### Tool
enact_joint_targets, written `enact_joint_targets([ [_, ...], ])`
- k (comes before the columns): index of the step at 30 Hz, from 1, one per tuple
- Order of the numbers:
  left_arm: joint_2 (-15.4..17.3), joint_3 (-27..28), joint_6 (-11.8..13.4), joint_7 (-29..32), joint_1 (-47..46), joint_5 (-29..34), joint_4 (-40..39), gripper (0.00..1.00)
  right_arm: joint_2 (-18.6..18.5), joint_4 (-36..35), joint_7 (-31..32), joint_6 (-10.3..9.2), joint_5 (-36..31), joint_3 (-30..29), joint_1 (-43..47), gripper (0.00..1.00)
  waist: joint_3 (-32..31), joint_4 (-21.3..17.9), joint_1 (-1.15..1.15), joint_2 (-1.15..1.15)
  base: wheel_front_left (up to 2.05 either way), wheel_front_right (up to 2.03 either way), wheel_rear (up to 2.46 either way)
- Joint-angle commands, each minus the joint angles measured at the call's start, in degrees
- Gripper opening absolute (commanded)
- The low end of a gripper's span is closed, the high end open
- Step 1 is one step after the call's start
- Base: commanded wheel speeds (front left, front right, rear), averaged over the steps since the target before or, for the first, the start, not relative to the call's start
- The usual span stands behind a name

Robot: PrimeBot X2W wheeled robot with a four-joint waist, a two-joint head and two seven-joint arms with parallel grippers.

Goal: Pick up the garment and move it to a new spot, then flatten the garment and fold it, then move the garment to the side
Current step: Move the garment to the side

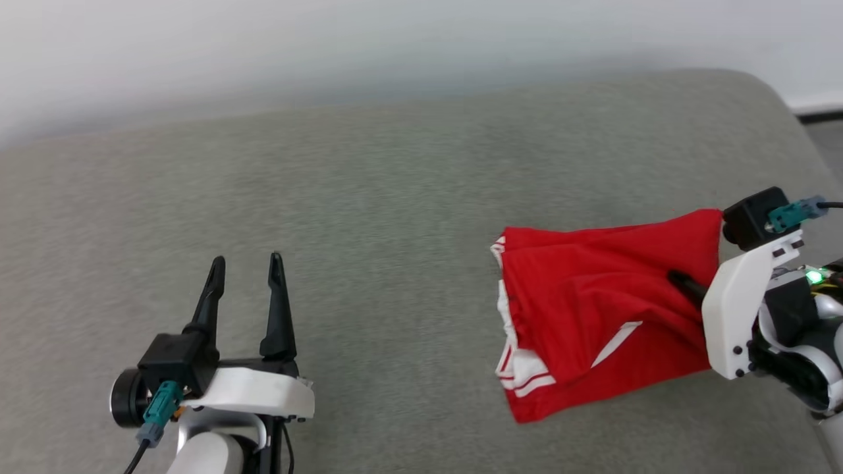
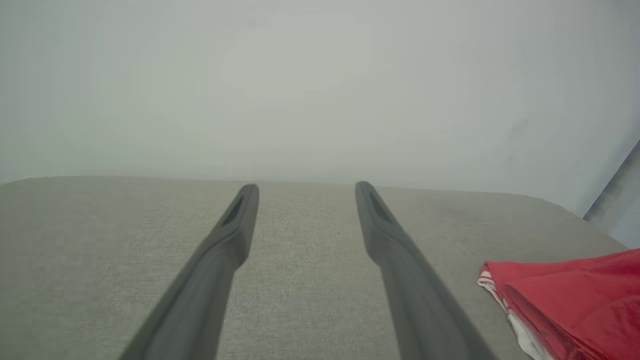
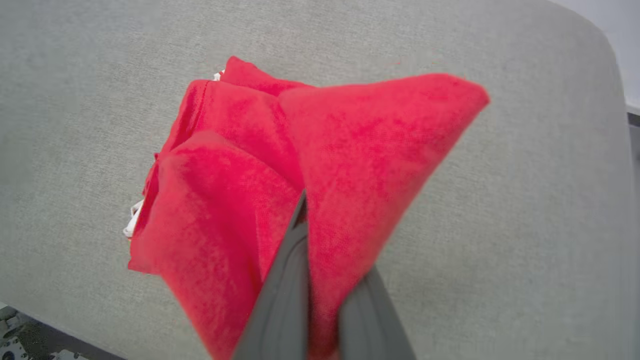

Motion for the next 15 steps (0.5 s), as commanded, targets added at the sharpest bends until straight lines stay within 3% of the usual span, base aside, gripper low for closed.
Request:
enact_joint_targets([
  [1,0.31,-0.33,-0.31,-0.12,-1.43,0.72,-0.38,1.0,-0.68,-0.26,-0.21,-0.04,-0.92,0.03,-1.42,0.0,2.12,-6.26,0.0,0.0,0.0,0.0,0.0],
  [9,1.96,-2.65,-1.46,2.55,-7.32,3.29,-2.58,1.0,-1.71,6.57,-6.67,-0.04,-2.44,-2.15,-5.84,0.0,10.59,-14.2,0.0,0.0,0.0,0.0,0.0],
  [15,3.65,-5.18,-2.74,6.73,-13.68,6.44,-6.14,1.0,-3.29,16.8,-14.98,-0.06,-2.42,-4.55,-12.37,0.0,18.84,-15.39,0.0,0.0,0.0,0.0,0.0],
])
